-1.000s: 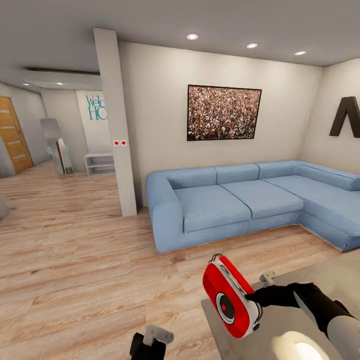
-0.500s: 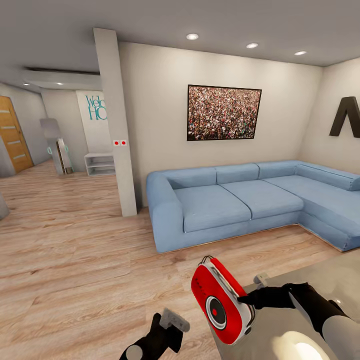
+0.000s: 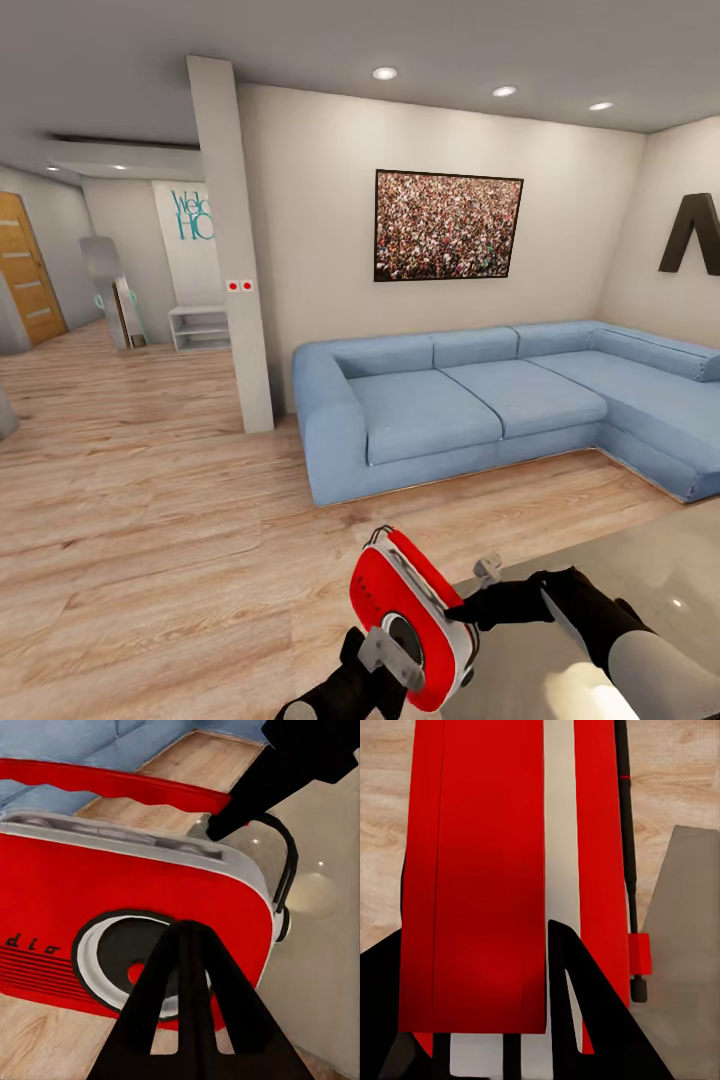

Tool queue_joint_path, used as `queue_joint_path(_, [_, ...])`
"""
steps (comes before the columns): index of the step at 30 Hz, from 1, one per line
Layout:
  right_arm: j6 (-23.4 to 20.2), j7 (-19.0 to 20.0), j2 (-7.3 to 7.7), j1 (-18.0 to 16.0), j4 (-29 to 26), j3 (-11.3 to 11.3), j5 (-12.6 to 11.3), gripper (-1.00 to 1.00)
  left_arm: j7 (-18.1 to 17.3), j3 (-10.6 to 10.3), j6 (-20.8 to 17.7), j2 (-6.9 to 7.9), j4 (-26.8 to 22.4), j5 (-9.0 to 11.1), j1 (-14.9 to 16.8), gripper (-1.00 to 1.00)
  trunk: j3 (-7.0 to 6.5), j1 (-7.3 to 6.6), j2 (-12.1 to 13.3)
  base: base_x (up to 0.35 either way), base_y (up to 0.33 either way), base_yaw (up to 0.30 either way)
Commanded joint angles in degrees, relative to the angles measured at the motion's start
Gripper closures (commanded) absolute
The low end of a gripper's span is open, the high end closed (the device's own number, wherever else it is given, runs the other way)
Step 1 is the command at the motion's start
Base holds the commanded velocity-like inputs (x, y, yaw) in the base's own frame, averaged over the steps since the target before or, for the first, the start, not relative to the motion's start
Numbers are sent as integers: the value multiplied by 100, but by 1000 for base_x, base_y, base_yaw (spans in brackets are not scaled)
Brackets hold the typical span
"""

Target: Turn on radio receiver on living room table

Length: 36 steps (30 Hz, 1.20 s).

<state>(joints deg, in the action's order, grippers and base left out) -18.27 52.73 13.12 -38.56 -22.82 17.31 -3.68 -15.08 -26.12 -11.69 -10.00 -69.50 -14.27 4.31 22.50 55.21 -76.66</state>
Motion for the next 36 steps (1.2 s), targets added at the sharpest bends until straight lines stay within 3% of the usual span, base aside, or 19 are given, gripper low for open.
queue_joint_path(1, [-1, 1, -6, -2, -4, 0, -27, 100, 6, 5, -3, 0, -16, -6, 0, 100, 0, 0, 0, 0, 0, 0])
queue_joint_path(3, [-8, 1, -4, -2, -4, 10, -21, 100, 12, 20, -13, 0, -21, -29, 0, 100, 0, 0, 0, 0, 0, 0])
queue_joint_path(7, [-10, 1, -3, -2, -4, 15, -19, 100, 12, 265, -12, 0, -1, -501, 0, 100, 0, 0, 0, 0, 0, 0])
queue_joint_path(10, [-10, 1, -3, -2, -4, 18, -18, 100, 7, 428, -9, 0, 12, -681, 1, 100, 0, 0, 0, 0, 0, 0])
queue_joint_path(13, [-10, 14, -3, -2, -4, 18, -18, 100, 9, 468, -19, 0, 81, -726, 0, 100, 0, 0, 0, 0, 0, 0])
queue_joint_path(20, [-20, 564, -3, -2, -2, 18, -22, 100, 8, 478, -16, 0, 217, -719, 1, 100, 0, 0, 0, 0, 0, 0])
queue_joint_path(26, [-34, 634, -11, -2, 10, 25, -41, 100, 6, 468, -9, 0, 224, -710, 2, 100, 0, 0, 0, 0, 0, 0])
queue_joint_path(31, [-49, 1233, -11, -2, 21, 19, -46, 100, 5, 467, -8, 0, 250, -715, 4, 100, 0, 0, 0, 0, 0, 0])
queue_joint_path(36, [-46, 1352, -11, -2, 23, 18, -45, 100, 5, 467, -8, 0, 262, -717, 4, 100, 0, 0, 0, 0, 0, 0])
